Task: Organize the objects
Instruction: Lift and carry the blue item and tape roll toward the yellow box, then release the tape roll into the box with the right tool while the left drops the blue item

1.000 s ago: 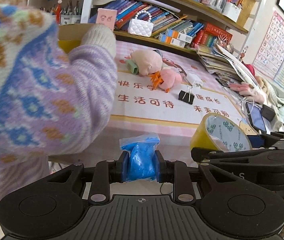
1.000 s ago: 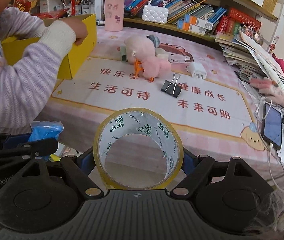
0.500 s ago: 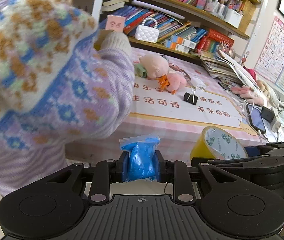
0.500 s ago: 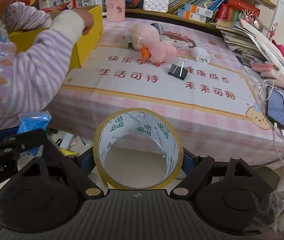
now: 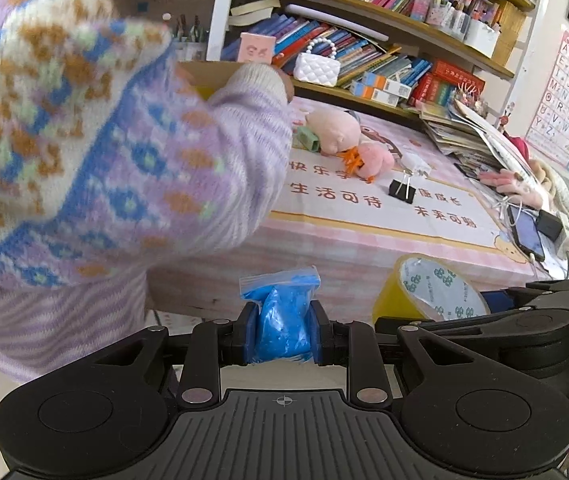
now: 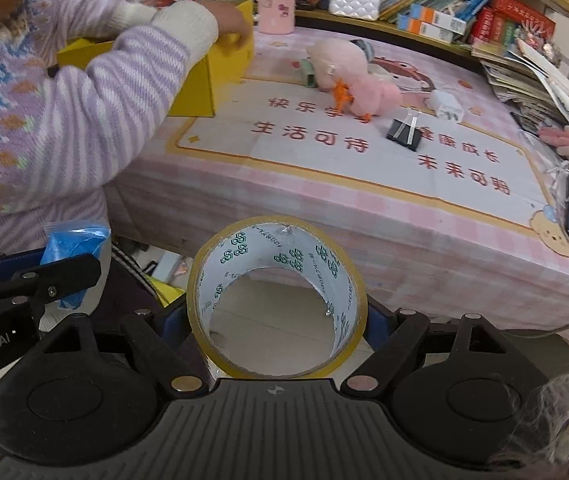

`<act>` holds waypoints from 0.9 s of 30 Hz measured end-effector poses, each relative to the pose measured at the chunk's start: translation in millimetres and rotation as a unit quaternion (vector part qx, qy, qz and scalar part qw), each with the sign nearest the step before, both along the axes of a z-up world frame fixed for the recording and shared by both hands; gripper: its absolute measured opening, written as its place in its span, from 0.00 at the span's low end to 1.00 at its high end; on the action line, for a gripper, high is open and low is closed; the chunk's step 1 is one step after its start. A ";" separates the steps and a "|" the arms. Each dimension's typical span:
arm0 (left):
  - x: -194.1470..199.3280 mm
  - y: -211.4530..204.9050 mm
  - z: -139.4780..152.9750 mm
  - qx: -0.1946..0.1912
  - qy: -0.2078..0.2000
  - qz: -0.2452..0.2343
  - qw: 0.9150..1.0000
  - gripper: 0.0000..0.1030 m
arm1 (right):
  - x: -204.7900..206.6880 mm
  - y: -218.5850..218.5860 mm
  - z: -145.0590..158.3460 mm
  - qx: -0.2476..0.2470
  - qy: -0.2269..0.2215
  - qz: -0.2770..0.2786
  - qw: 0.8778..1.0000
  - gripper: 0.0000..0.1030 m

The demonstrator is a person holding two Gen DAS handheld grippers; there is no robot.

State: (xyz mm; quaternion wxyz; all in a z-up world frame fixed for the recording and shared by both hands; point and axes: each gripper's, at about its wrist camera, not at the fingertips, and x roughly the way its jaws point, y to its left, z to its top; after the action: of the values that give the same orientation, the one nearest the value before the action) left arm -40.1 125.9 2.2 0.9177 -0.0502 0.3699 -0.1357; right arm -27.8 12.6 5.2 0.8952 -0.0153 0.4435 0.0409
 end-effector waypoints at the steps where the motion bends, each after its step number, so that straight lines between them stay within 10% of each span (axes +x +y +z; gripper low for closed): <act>1: -0.7 1.9 0.7 0.000 0.000 0.002 1.000 0.24 | -0.1 2.6 0.5 0.001 0.000 0.006 1.000 0.80; 17: 21.3 13.9 15.3 -0.014 -0.015 0.038 0.999 0.23 | 20.6 20.5 11.5 0.011 -0.028 0.072 0.997 0.80; 27: 81.4 34.8 59.7 -0.018 -0.075 0.098 0.992 0.24 | 84.2 51.2 52.2 0.034 -0.130 0.174 0.975 0.80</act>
State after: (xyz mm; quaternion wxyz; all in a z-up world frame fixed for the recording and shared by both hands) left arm 41.3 160.7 61.9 0.9506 -0.0929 0.2911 -0.0550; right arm 56.4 63.8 57.5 0.9244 -0.0675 0.3119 0.2088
